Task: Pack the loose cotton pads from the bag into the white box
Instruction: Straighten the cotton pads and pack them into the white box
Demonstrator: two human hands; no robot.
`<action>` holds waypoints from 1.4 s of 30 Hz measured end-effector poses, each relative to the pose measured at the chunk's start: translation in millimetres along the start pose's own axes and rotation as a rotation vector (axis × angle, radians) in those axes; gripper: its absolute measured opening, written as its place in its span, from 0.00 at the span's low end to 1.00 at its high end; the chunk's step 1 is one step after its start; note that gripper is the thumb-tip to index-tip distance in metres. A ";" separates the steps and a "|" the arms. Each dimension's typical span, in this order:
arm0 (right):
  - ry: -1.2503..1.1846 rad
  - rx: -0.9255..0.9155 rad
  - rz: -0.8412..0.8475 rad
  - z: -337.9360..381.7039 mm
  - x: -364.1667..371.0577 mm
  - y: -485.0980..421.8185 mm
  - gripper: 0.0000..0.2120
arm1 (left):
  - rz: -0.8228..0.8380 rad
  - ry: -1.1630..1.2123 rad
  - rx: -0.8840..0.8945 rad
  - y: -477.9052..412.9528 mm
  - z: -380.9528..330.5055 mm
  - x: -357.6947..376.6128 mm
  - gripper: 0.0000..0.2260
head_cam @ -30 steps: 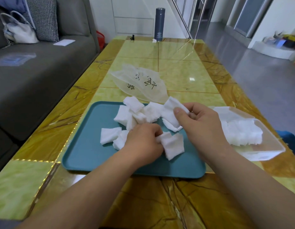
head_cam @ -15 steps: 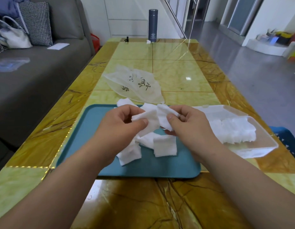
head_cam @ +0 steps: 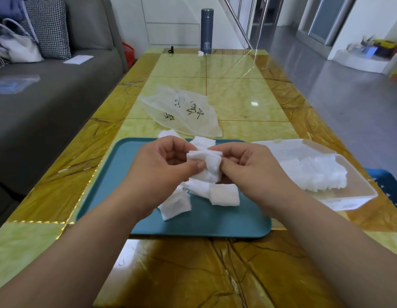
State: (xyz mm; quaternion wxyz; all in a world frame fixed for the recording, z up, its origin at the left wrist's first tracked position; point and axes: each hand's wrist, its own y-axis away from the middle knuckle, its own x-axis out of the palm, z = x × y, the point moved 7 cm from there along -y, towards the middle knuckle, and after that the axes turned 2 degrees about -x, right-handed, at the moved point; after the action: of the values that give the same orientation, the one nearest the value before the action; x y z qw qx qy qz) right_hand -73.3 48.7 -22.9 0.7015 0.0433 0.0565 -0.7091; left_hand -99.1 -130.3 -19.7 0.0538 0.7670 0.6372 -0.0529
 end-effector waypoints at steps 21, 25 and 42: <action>0.069 -0.098 0.024 3.1 0.8 2.0 0.13 | 0.056 0.093 -0.100 -1.4 9.0 1.3 0.12; 0.097 -0.135 0.008 4.1 0.0 2.4 0.16 | 0.054 0.142 -0.142 -1.9 13.4 3.0 0.04; -0.025 -0.127 -0.082 4.2 -4.7 3.4 0.16 | -0.015 0.433 -0.345 -4.5 26.2 5.7 0.05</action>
State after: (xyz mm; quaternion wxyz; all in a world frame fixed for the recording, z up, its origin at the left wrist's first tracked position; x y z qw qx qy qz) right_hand -69.7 52.8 -18.2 0.6737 -0.0128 0.0944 -0.7328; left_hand -102.8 -127.9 -46.5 0.0458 0.7352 0.6391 0.2214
